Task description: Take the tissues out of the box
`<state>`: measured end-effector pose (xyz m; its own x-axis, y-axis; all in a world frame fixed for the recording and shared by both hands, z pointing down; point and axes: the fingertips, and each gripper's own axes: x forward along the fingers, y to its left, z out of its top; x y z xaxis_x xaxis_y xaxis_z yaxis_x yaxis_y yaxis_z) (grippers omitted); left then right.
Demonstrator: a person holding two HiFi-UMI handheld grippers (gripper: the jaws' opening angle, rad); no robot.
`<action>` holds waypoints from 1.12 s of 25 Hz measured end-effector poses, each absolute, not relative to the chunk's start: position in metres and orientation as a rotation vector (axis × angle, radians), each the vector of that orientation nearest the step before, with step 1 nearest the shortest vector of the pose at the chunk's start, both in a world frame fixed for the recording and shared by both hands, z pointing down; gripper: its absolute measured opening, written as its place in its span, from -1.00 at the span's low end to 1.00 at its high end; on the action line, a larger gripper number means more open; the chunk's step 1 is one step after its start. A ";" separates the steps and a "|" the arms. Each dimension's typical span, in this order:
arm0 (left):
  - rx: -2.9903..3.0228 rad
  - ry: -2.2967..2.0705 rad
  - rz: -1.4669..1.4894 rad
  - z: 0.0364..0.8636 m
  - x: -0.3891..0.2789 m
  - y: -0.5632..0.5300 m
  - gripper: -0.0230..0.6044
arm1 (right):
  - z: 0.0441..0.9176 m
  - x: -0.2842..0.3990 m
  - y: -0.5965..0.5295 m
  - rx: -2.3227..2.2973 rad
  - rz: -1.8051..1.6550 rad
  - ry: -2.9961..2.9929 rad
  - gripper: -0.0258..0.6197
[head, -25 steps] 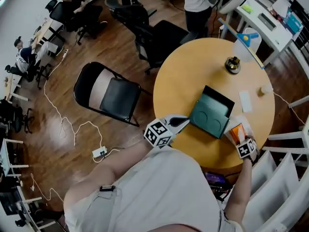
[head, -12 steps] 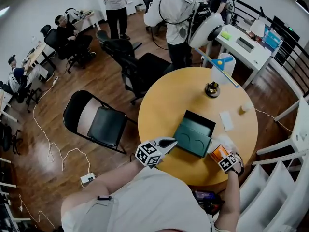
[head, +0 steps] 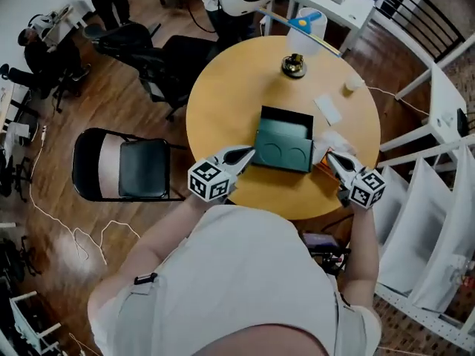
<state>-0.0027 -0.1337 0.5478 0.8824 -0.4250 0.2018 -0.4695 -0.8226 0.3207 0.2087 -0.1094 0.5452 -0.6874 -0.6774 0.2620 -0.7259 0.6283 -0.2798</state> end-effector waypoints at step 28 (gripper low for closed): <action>2.725 -0.566 0.187 0.554 0.025 -0.119 -0.93 | 0.546 0.170 -0.069 1.047 0.428 -2.764 -0.92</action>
<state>0.0253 -0.1195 0.5537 0.9113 -0.3615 0.1971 -0.4078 -0.8586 0.3106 0.1698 -0.0687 0.5462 -0.7435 -0.6231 0.2426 -0.6673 0.7148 -0.2093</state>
